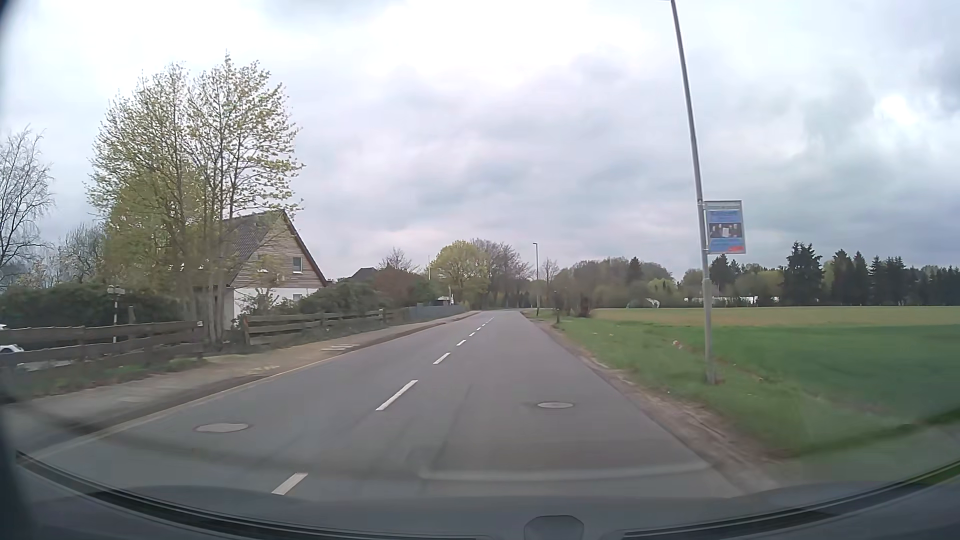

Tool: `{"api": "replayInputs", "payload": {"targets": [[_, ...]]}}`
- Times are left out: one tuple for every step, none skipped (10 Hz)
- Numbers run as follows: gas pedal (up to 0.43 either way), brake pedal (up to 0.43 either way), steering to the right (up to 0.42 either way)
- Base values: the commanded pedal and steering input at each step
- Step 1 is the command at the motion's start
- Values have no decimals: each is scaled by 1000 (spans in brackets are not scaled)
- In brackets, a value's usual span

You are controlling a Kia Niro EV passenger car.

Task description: Follow the waypoints while adhering to traffic rules and regulations

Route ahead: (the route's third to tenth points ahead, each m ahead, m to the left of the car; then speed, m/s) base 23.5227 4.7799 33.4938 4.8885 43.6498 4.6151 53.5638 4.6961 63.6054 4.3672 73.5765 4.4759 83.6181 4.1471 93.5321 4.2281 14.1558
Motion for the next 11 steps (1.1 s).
{"api": "replayInputs", "payload": {"targets": [[177,0,-1],[177,0,-1],[177,0,0],[177,0,-1],[177,0,-1],[177,0,-1],[177,0,-1],[177,6,-1],[177,0,-1],[177,0,-1],[169,6,-1]]}}
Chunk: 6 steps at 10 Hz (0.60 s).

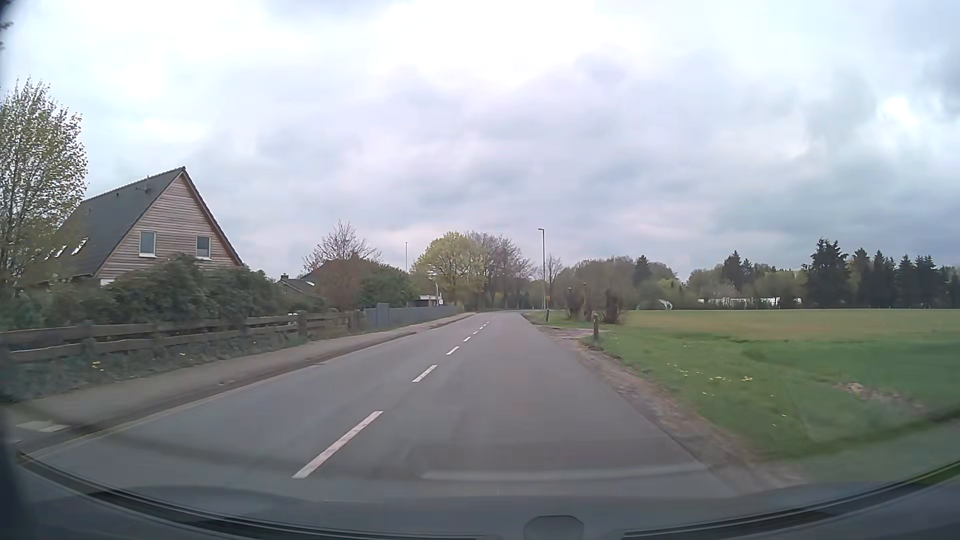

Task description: Follow the waypoints while adhering to traffic rules and regulations

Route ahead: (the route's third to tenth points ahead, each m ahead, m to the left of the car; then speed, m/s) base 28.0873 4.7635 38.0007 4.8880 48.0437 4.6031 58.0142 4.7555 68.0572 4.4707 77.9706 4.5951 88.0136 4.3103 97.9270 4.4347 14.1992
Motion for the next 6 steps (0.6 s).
{"api": "replayInputs", "payload": {"targets": [[169,0,-1],[169,0,-1],[169,0,-1],[169,0,-1],[169,0,-1],[169,0,-1]]}}
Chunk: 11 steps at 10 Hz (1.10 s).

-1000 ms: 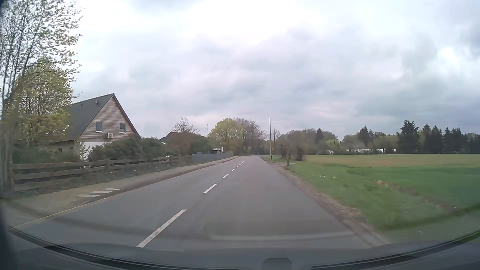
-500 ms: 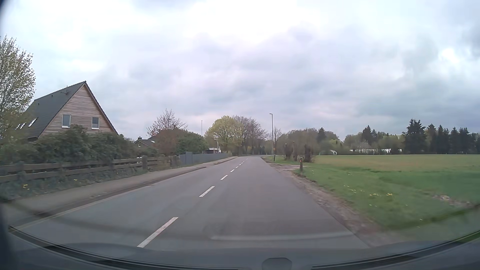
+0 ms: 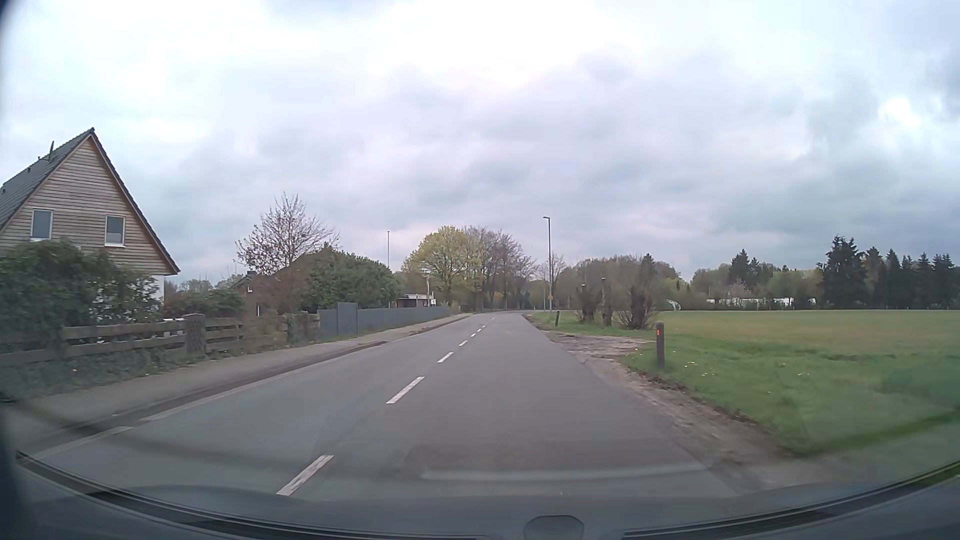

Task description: Follow the waypoints while adhering to traffic rules and regulations

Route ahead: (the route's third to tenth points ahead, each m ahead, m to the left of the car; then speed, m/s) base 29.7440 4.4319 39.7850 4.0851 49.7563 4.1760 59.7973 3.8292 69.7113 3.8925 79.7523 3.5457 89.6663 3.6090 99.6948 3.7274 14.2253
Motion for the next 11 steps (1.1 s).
{"api": "replayInputs", "payload": {"targets": [[169,6,-1],[169,0,-1],[169,0,-1],[169,0,-1],[169,0,-1],[169,0,-1],[169,6,-1],[169,0,-1],[169,0,-1],[169,0,-1],[169,6,-1]]}}
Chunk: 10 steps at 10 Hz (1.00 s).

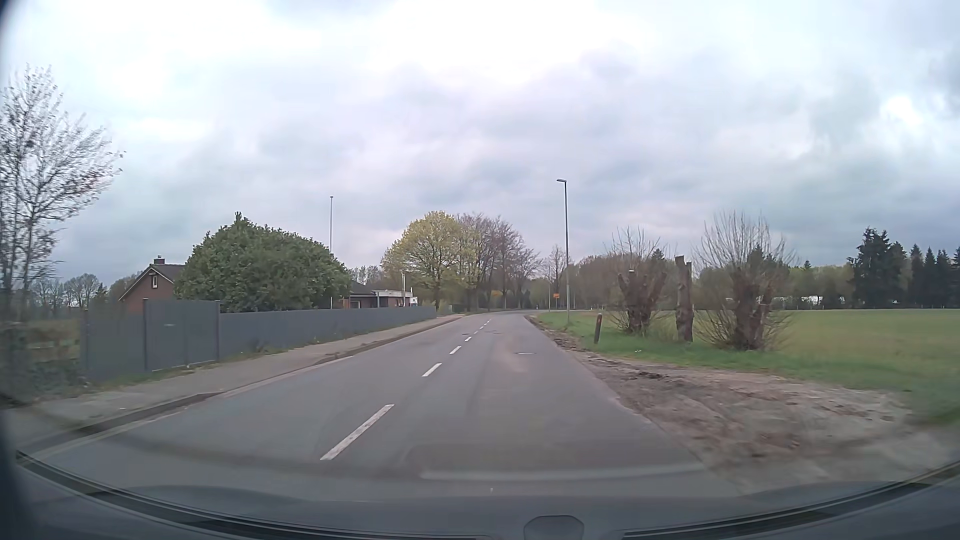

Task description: Follow the waypoints while adhering to traffic rules and regulations

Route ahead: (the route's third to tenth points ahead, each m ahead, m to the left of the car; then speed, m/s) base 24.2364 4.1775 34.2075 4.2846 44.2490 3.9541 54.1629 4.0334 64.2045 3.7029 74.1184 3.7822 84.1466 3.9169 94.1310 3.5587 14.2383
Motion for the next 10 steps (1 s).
{"api": "replayInputs", "payload": {"targets": [[169,0,-1],[169,0,-1],[169,0,-2],[169,0,-3],[169,0,-3],[169,6,-3],[169,0,-3],[169,0,-3],[169,0,-3],[169,0,-3]]}}
